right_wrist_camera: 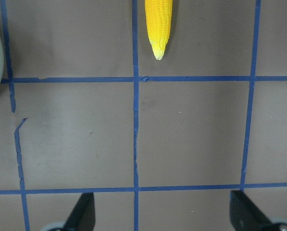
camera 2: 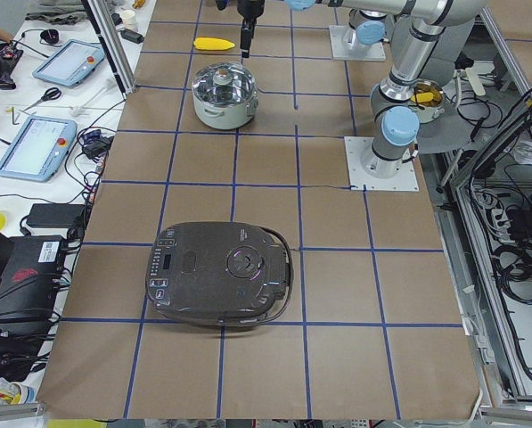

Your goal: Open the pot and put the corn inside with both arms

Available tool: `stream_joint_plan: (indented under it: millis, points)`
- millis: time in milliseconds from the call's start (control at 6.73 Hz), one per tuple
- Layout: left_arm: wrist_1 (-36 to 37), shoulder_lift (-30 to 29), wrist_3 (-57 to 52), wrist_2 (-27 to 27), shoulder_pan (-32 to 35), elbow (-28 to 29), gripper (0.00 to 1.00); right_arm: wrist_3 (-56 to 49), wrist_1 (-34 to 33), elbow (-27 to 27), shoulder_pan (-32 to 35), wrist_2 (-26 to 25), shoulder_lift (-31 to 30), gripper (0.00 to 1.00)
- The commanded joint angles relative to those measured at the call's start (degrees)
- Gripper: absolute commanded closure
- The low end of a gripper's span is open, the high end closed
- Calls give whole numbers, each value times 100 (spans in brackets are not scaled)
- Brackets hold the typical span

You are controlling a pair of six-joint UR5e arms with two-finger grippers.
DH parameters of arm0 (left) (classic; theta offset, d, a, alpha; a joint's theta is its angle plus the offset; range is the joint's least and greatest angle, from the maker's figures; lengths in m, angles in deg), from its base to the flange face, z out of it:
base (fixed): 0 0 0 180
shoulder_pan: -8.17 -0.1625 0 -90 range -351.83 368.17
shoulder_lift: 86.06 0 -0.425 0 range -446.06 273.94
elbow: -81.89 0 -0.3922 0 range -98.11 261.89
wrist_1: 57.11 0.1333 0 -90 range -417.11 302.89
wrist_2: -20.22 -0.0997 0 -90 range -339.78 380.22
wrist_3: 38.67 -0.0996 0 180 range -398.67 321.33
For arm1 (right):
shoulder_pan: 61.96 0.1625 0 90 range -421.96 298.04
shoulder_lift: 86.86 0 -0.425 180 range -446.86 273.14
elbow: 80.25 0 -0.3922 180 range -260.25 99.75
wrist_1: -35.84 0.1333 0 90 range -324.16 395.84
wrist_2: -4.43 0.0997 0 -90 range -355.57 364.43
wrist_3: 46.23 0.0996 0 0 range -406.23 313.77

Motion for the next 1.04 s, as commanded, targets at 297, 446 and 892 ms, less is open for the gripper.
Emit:
stream_joint_plan:
  millis: [297,446,892]
  points:
    - [23,5,-18,-15,-35,6,0,-11,-21,0,0,-178,-1,0]
    - [23,-4,0,-14,-17,6,0,-11,-22,0,0,-117,-1,0]
    - [784,-660,1114,38,209,94,2,-28,5,-26,0,-3,-9,0]
